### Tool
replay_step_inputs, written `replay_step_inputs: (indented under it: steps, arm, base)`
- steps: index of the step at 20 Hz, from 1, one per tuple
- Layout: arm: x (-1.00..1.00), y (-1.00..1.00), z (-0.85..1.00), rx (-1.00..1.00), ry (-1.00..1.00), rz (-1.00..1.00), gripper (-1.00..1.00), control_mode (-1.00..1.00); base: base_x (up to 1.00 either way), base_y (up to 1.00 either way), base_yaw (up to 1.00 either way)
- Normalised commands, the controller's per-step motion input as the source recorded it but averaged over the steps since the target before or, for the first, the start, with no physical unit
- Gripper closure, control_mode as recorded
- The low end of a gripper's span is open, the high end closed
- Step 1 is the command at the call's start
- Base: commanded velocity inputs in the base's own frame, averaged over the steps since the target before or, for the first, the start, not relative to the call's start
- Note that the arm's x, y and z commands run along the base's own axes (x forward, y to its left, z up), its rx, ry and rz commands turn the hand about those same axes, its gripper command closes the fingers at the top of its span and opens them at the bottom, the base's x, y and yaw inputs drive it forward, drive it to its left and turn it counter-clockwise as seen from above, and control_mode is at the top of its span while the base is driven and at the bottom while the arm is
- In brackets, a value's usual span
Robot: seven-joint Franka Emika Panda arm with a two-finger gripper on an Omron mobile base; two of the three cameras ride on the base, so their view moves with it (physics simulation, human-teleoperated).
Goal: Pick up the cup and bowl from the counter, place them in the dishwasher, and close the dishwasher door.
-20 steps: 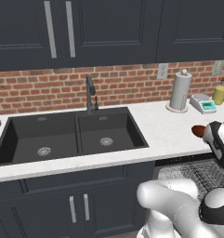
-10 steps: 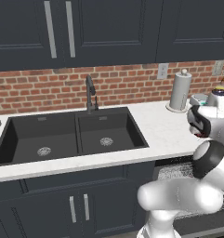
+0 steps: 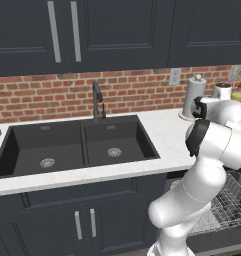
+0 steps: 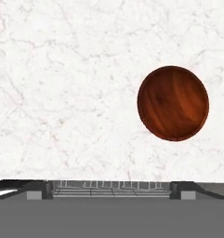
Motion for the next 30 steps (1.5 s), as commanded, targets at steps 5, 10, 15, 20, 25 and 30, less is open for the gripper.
replay_step_inputs:
  steps: [5,10,15,20,25,30]
  arm:
    - [0.04,-0.18,0.0,0.12,0.0,0.0,-1.0,-1.0]
    - [0.0,-0.02,-0.16,0.04,0.0,0.0,-1.0,-1.0]
    - [0.0,0.0,-0.45,0.0,0.0,0.0,-1.0,-1.0]
    - [0.0,-0.01,-0.34,0.0,0.0,0.0,-1.0,-1.0]
    - [0.16,-0.1,-0.18,0.0,0.0,0.0,-1.0,-1.0]
    - [0.22,-0.1,-0.28,0.0,0.0,0.0,-1.0,-1.0]
  base:
    - [0.0,0.0,0.0]
    - [0.0,0.0,0.0]
    - [0.0,0.0,0.0]
    - [0.0,0.0,0.0]
    - [0.0,0.0,0.0]
    - [0.0,0.0,0.0]
